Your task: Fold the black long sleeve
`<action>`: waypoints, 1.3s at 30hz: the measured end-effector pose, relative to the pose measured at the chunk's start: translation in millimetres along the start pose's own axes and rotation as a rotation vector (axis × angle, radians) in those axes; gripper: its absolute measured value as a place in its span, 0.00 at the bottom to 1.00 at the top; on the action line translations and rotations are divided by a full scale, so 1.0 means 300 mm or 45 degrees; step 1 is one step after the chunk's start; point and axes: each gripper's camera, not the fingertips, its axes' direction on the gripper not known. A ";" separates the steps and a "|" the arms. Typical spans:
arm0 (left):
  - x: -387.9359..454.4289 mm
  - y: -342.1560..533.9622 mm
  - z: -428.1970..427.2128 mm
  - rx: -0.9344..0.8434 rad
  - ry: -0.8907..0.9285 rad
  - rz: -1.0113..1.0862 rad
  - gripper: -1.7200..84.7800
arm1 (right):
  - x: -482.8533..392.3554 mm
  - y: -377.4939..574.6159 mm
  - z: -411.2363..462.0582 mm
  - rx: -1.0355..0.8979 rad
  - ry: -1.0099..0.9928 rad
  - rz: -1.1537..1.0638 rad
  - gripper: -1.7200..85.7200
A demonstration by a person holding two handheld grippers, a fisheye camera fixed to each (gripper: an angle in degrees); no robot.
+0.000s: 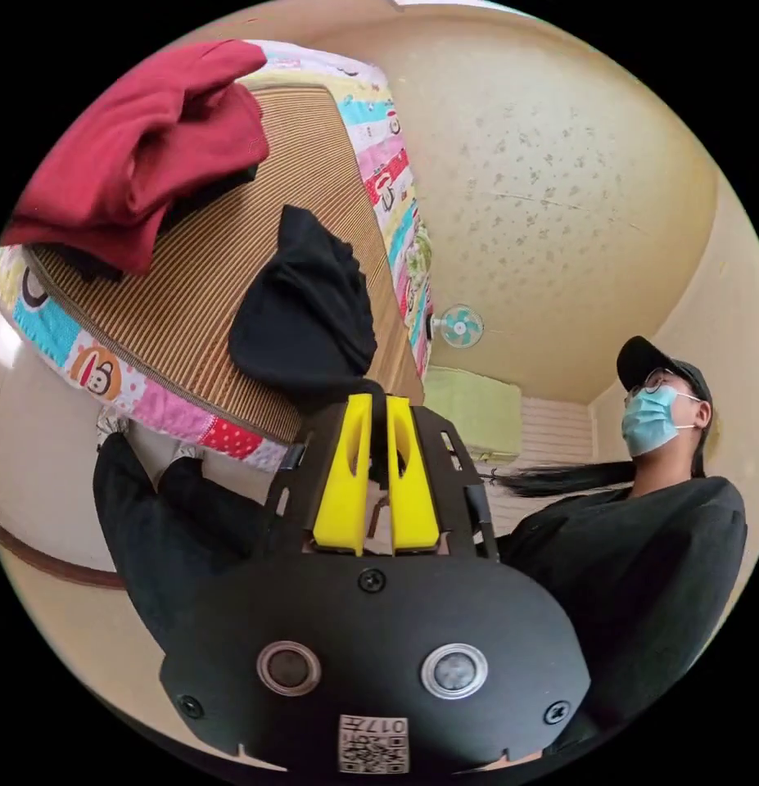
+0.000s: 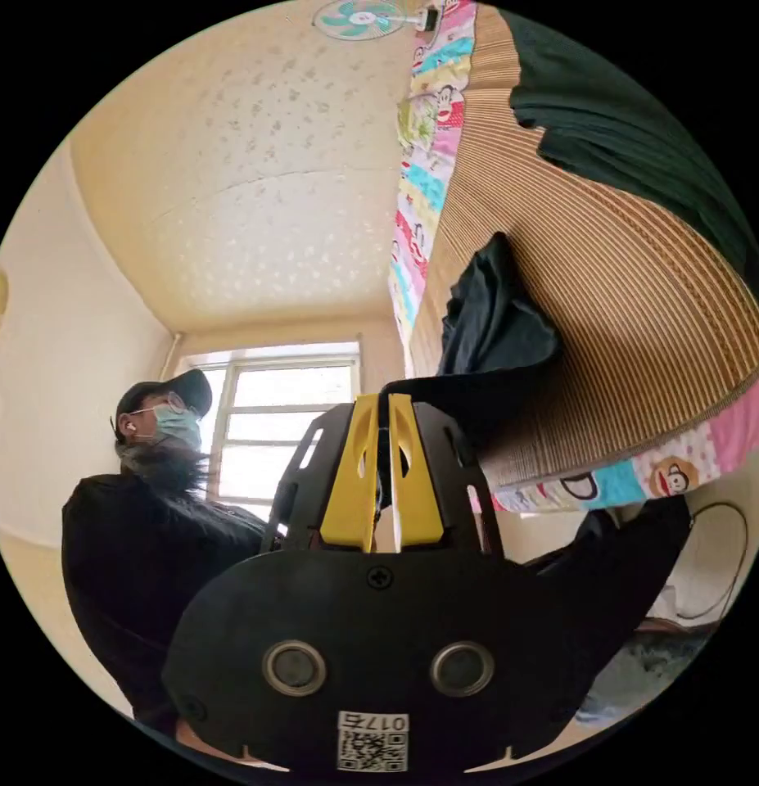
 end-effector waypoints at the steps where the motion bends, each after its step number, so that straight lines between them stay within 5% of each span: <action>1: 0.014 -0.046 0.010 0.030 0.034 0.033 0.07 | 0.005 -0.040 0.026 0.006 -0.033 -0.021 0.05; 5: 0.037 -0.428 0.176 0.147 -0.014 0.240 0.07 | 0.118 -0.380 0.259 0.051 -0.062 -0.078 0.05; 11: -0.079 -0.832 0.519 0.198 -0.442 0.379 0.11 | 0.262 -0.720 0.590 0.033 0.504 -0.127 0.05; 19: -0.238 -0.487 0.554 0.291 -0.919 0.122 0.18 | 0.233 -0.389 0.987 -0.326 1.074 -0.518 0.04; 24: -0.528 -0.281 0.498 0.293 -0.618 -0.357 0.22 | 0.375 -0.133 1.245 -0.504 1.464 -0.801 0.03; 29: -0.603 -0.286 0.516 0.374 -0.414 -0.389 0.15 | 0.496 -0.091 1.302 -0.688 1.571 -0.941 0.02; 34: -0.304 -0.338 0.633 0.315 -0.154 0.043 0.09 | 0.430 -0.156 1.096 -0.558 1.442 -0.638 0.02; 39: 0.155 -0.209 1.093 -0.156 -0.183 0.734 0.08 | 0.385 -0.078 0.724 -0.241 1.445 -0.402 0.02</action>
